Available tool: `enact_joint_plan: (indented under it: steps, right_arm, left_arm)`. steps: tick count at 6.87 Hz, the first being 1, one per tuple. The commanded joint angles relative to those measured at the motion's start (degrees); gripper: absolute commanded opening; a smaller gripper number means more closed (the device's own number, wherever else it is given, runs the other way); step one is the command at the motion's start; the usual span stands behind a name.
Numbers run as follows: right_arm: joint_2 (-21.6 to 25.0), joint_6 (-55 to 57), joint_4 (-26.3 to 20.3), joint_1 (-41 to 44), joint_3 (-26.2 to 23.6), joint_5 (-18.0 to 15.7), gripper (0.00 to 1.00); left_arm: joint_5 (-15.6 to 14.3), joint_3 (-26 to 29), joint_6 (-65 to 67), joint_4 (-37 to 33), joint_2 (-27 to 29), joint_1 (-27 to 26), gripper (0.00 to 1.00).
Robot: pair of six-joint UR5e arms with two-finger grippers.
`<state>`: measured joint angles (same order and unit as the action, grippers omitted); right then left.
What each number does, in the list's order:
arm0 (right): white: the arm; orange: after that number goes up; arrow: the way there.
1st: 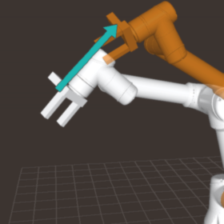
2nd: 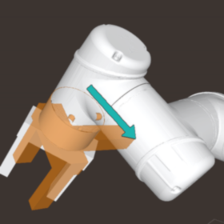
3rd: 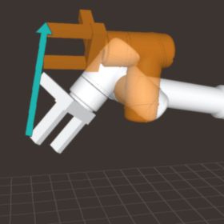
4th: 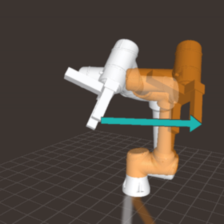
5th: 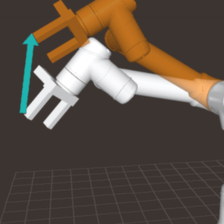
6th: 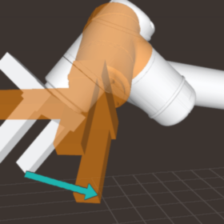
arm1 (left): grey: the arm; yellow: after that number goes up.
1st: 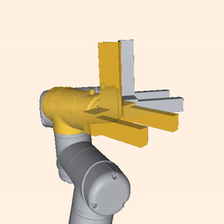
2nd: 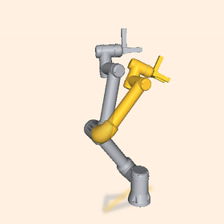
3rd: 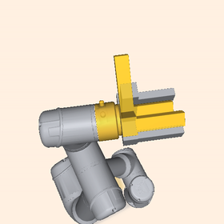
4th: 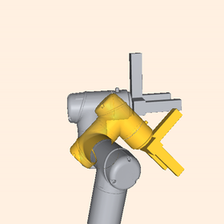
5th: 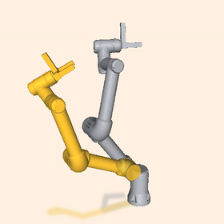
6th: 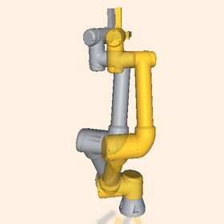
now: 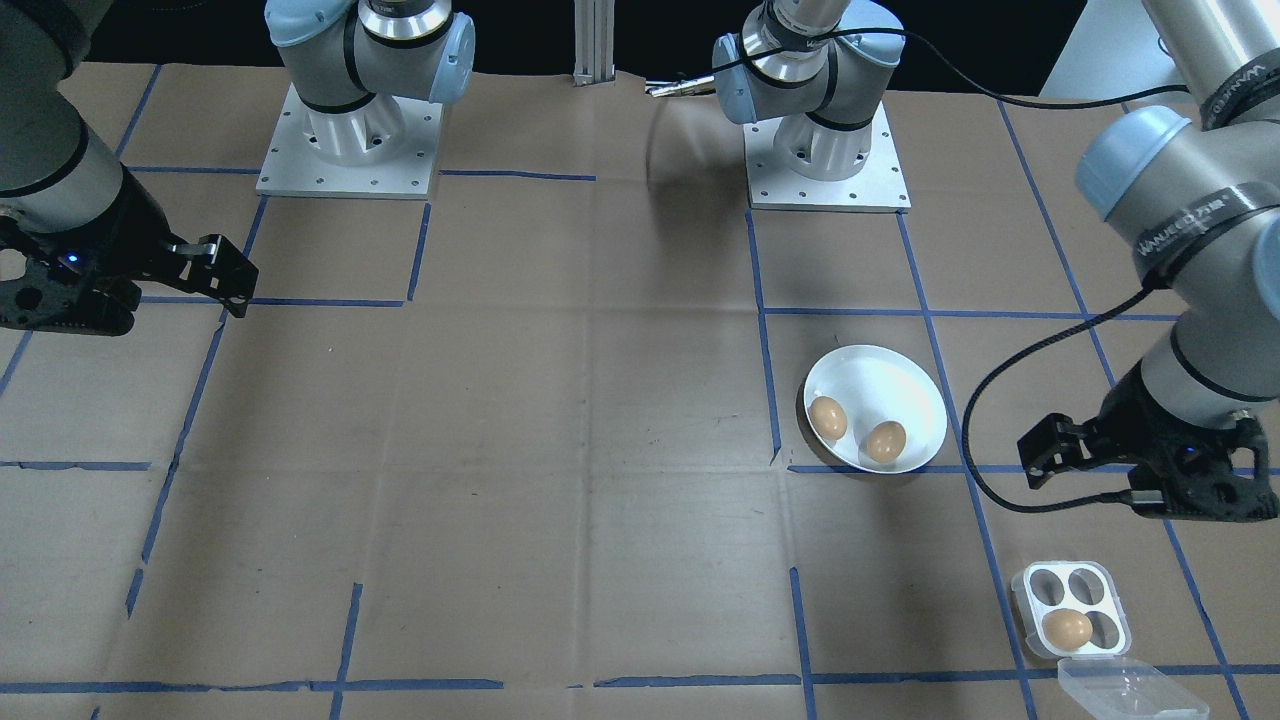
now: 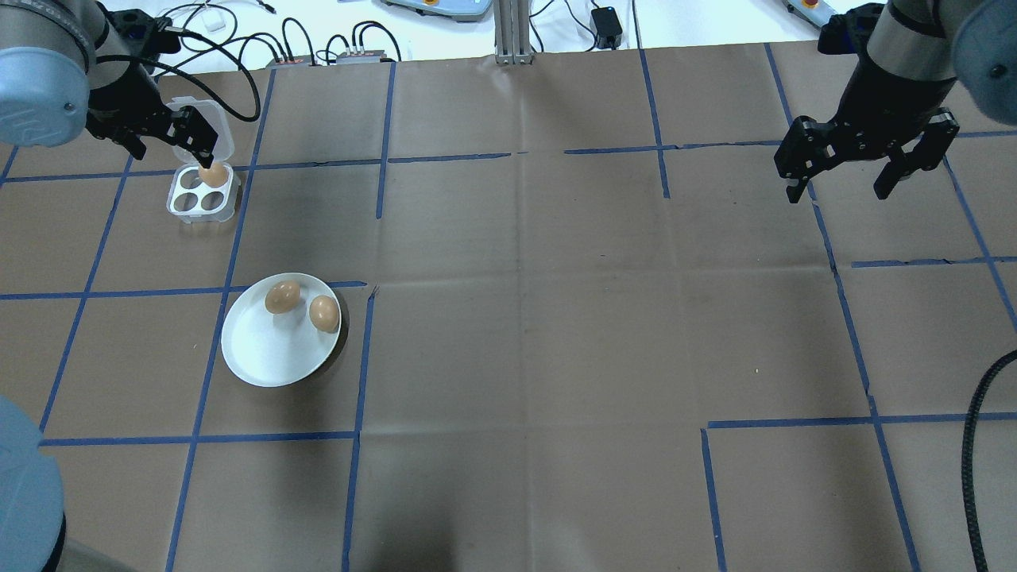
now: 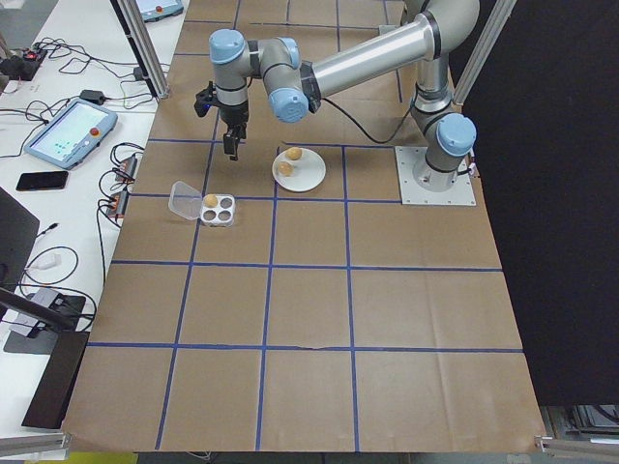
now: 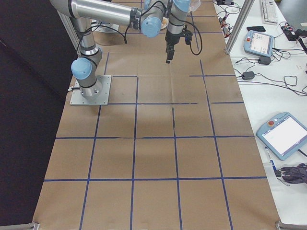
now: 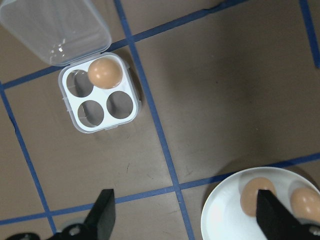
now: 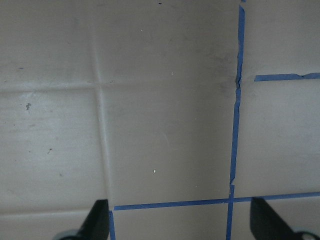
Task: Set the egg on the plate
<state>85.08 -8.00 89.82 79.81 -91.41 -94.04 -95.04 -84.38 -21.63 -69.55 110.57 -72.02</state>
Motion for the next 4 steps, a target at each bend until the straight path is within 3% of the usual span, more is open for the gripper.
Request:
enact_joint_plan:
  steps: [1,3,4]
  right_arm:
    - [0.0,0.0,0.0,0.0,0.0,0.0,1.0]
    - [0.0,0.0,0.0,0.0,0.0,0.0,1.0]
    - [0.0,0.0,0.09,0.0,0.0,0.0,1.0]
  left_arm:
    - [0.73,7.51,4.75,-0.39,6.2,3.98,1.0]
    - [0.56,21.12,5.2,-6.28,16.21,3.73,1.0]
    - [0.64,25.19,5.2,-6.47,20.09,3.12,1.0]
